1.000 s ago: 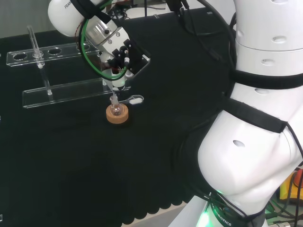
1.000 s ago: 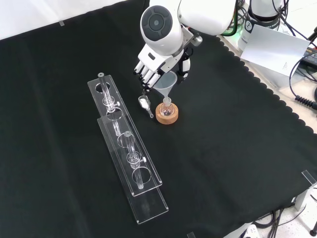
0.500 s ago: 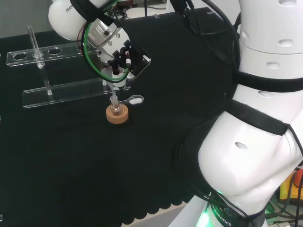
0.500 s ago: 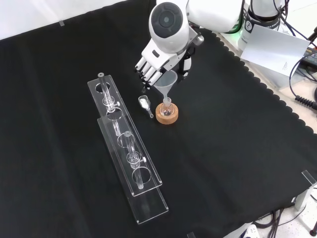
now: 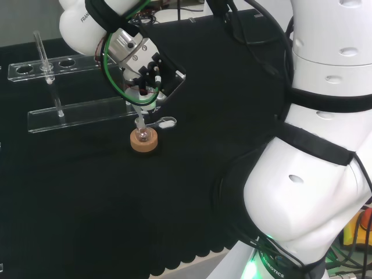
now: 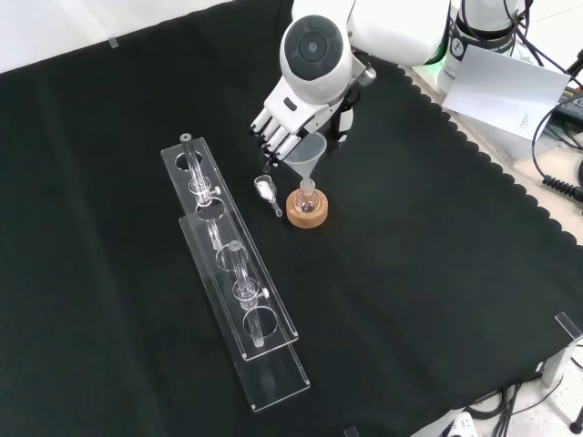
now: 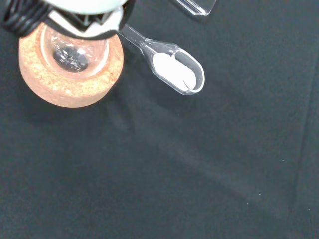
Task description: Place the funnel on the round-bottom flask.
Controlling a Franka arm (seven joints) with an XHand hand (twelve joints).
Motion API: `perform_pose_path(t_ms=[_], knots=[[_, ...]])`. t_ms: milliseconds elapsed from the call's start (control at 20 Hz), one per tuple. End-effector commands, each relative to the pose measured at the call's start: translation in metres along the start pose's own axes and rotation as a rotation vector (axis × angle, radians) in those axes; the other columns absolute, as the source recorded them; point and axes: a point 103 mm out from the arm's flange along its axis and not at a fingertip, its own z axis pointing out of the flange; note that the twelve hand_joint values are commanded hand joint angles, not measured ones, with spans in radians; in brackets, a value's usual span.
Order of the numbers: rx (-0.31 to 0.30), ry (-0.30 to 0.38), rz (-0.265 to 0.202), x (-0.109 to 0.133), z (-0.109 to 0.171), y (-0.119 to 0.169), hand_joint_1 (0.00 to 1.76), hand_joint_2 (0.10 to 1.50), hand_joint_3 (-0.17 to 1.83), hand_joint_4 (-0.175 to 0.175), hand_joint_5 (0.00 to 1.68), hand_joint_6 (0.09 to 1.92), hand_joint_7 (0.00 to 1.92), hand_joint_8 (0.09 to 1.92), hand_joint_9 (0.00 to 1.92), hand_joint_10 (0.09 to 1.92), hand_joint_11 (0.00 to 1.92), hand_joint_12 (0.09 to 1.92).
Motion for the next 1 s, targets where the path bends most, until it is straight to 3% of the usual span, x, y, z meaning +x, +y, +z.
perform_pose_path(t_ms=[50,550,1000], knots=[[-0.002,-0.024,0.004,-0.003,0.001,-0.001,0.89,0.61,0.68,-0.061,0.35,0.14,0.23,0.77,0.49,0.71,0.25,1.39],[0.0,-0.009,-0.007,0.0,0.003,-0.001,0.88,0.61,0.68,-0.061,0.35,0.12,0.22,0.77,0.48,0.71,0.25,1.39],[0.009,-0.057,0.014,0.005,0.0,-0.002,0.88,0.61,0.68,-0.061,0.35,0.11,0.21,0.76,0.48,0.71,0.25,1.39]])
